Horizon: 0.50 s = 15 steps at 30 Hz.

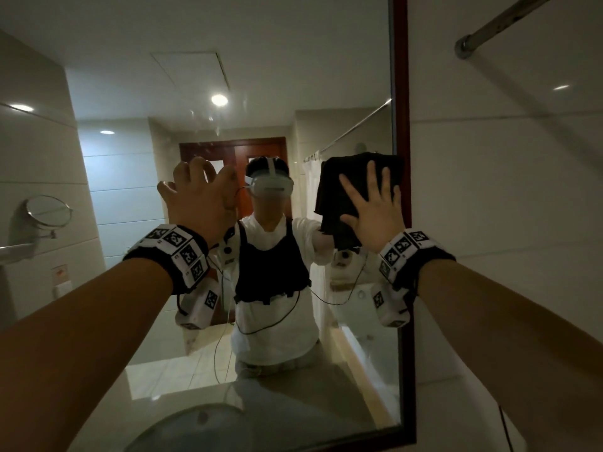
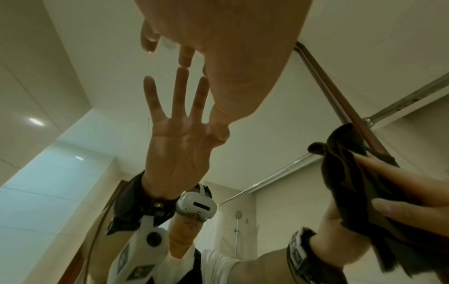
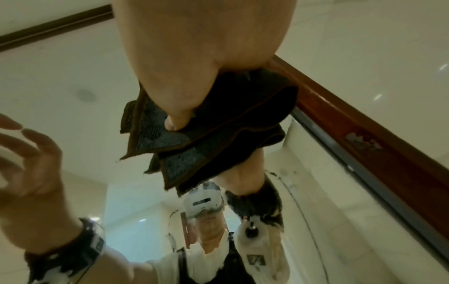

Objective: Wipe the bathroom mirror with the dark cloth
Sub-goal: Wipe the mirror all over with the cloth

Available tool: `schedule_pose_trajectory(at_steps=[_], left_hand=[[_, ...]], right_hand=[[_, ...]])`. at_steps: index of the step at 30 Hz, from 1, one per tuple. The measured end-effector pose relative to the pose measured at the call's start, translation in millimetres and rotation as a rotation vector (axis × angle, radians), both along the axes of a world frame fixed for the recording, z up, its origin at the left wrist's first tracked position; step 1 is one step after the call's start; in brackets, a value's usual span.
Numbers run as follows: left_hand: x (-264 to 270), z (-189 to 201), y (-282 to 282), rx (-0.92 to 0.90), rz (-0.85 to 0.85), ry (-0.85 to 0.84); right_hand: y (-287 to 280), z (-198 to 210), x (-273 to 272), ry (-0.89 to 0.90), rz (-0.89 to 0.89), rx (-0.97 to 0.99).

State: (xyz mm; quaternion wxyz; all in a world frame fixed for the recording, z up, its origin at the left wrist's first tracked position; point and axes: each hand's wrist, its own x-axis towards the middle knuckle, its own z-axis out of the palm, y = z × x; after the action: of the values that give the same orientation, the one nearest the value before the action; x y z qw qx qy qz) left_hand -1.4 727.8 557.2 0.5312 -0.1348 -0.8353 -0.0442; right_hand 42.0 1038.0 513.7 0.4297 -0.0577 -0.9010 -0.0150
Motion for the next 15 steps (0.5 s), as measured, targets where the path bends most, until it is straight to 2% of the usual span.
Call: schedule_pose_trajectory(at_steps=[4, 9, 15], left_hand=[[-0.9, -0.3, 3.0, 0.007, 0.015, 0.006], [-2.7, -2.0, 2.3, 0.012, 0.016, 0.007], [-3.9, -0.7, 1.3, 0.016, 0.028, 0.000]], right_hand=[[-6.3, 3.1, 1.2, 0.040, -0.005, -0.015], [-14.8, 9.6, 4.7, 0.176, -0.089, 0.048], [-16.3, 5.1, 2.1, 0.170, -0.051, -0.048]])
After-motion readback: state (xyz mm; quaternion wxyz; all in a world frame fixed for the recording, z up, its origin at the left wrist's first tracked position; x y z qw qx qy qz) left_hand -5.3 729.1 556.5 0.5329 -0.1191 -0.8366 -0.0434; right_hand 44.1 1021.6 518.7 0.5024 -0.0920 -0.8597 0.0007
